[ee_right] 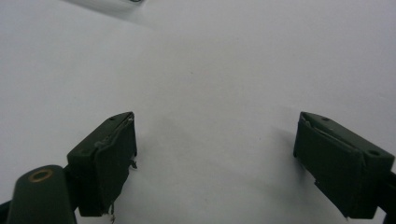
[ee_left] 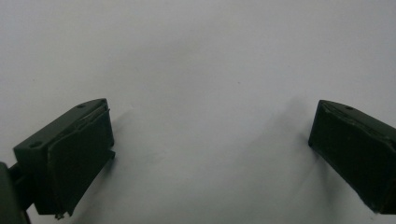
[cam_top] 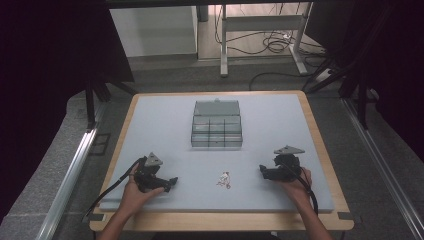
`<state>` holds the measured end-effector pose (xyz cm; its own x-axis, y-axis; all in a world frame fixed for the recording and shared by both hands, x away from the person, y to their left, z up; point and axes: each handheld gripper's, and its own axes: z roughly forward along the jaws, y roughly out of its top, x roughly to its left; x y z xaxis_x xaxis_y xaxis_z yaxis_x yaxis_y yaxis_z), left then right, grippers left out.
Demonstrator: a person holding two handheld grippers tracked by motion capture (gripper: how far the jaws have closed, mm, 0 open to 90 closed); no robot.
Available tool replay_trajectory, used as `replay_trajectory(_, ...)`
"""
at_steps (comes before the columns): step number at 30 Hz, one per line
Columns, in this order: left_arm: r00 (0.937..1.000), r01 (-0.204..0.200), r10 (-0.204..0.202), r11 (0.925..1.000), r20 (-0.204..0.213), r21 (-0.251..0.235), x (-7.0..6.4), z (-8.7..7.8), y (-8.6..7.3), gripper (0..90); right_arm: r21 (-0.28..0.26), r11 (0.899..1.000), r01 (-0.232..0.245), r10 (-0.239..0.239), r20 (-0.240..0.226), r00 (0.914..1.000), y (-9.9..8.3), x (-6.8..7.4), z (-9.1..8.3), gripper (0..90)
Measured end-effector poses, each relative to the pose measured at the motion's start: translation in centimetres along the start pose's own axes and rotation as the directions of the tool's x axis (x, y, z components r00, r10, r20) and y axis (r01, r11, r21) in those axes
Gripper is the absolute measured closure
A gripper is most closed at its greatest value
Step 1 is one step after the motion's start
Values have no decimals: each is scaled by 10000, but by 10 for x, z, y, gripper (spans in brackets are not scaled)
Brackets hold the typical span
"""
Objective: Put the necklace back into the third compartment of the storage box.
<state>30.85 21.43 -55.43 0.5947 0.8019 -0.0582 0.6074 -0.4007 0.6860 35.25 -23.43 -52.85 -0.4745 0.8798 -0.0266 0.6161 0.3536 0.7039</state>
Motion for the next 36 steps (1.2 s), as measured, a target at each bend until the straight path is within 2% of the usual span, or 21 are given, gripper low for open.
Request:
replay_trajectory(3,10000,1,-1,10000,-2,-2,0,0,0,0,-29,9999,-121,119,-378,9992,1,-2,-4,172)
replay_trajectory(14,10000,6,-6,10000,-3,-7,0,0,0,0,-648,9976,-249,182,-1025,9946,7,2,-22,243)
replay_trajectory(18,10000,-13,13,10000,16,5,0,0,0,0,-1007,9946,-259,100,-1555,9878,15,5,-35,269)
replay_trajectory(24,10000,-7,7,10000,15,1,0,0,0,0,-1339,9910,-96,-141,-1750,9845,22,10,-46,302)
replay_trajectory(30,10000,-22,22,10000,14,10,0,0,0,0,-1358,9904,271,-541,-1994,9784,27,13,-55,362)
replay_trajectory(36,10000,-18,18,10000,18,12,0,0,0,0,-1253,9913,408,-677,-2190,9734,31,20,-58,383)
